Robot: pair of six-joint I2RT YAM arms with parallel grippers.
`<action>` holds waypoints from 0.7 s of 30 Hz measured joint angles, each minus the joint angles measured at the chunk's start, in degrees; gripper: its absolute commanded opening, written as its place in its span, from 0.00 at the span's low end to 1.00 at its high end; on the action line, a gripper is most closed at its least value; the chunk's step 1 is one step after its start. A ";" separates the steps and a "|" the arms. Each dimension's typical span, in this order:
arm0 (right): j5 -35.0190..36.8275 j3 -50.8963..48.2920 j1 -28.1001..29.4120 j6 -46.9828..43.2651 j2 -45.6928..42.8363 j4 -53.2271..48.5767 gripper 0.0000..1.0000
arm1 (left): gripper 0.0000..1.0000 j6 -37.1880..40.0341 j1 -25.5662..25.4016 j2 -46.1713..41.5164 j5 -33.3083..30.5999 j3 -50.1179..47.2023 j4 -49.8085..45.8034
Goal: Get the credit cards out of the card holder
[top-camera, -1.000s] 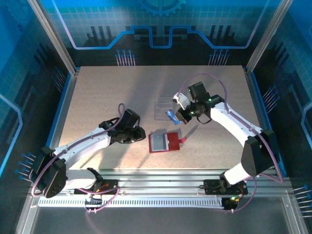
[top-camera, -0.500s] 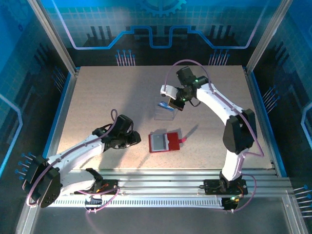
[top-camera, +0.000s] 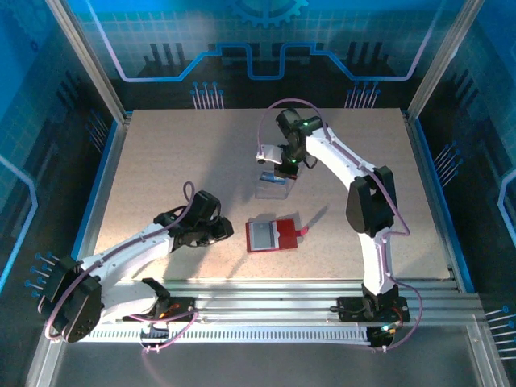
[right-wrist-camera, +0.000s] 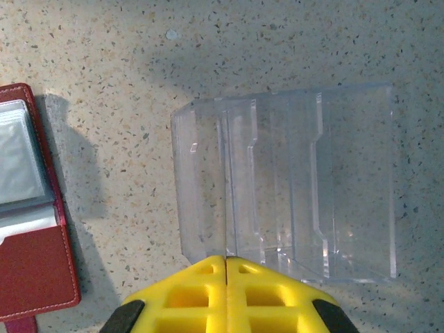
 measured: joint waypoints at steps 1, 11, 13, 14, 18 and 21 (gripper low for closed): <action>0.04 0.83 0.00 -0.31 0.70 -0.57 0.00 | 0.36 0.02 0.00 0.22 0.13 0.00 -0.02; -0.70 5.42 0.48 -2.56 5.73 -6.01 0.00 | 0.34 0.02 0.35 1.05 0.59 0.00 0.26; -1.14 6.93 0.61 -2.95 6.99 -7.37 0.00 | 0.34 0.02 0.35 1.09 0.59 0.00 0.39; -1.38 7.56 0.63 -3.02 7.63 -7.85 0.00 | 0.34 0.02 0.35 1.14 0.59 0.00 0.39; -2.10 8.48 0.61 -3.23 9.35 -9.40 0.00 | 0.34 0.02 0.42 1.16 0.61 0.00 0.39; -3.23 8.50 0.63 -3.61 9.86 -11.04 0.00 | 0.34 0.02 0.59 1.16 0.61 0.00 0.39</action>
